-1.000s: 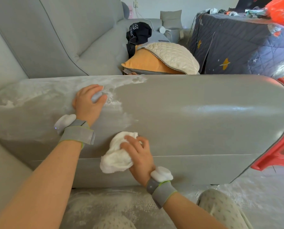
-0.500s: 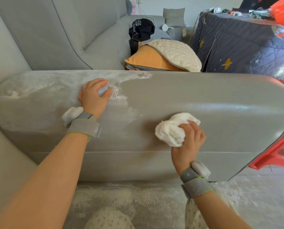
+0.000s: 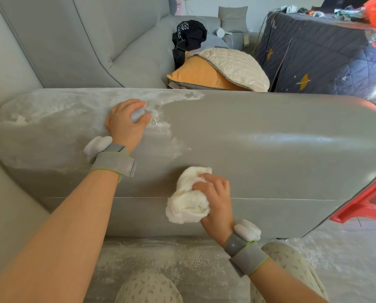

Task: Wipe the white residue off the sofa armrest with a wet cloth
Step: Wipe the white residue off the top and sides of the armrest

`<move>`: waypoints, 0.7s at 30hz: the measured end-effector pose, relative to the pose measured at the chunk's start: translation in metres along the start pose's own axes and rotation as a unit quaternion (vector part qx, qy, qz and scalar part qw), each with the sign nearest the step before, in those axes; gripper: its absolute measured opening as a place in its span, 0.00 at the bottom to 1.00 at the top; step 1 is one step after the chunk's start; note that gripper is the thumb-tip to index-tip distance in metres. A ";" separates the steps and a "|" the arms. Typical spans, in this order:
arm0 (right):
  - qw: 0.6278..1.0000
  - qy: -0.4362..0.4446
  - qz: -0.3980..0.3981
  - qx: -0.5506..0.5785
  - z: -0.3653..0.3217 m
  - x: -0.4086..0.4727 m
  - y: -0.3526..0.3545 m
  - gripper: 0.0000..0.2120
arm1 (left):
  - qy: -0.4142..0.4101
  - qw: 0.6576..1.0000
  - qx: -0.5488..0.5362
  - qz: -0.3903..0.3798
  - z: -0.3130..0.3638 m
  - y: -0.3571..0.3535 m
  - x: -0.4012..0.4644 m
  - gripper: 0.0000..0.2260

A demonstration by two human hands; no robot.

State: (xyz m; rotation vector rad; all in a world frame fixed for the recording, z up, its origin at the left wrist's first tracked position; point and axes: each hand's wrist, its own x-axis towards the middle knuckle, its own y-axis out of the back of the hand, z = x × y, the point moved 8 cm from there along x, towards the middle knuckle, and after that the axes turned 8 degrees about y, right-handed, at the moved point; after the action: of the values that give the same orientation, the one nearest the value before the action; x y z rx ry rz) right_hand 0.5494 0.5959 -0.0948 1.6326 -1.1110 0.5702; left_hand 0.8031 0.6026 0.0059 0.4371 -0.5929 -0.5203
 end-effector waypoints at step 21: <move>0.981 0.079 -0.169 0.057 -0.029 0.024 -0.087 0.18 | 0.018 0.994 -0.038 -0.101 0.008 0.003 0.000 0.18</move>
State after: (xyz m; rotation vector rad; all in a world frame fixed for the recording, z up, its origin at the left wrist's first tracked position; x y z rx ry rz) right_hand 0.6408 0.6167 -0.1075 1.7941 -0.6751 0.5348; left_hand 0.7993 0.6030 0.0132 0.4349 -0.4949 -0.7239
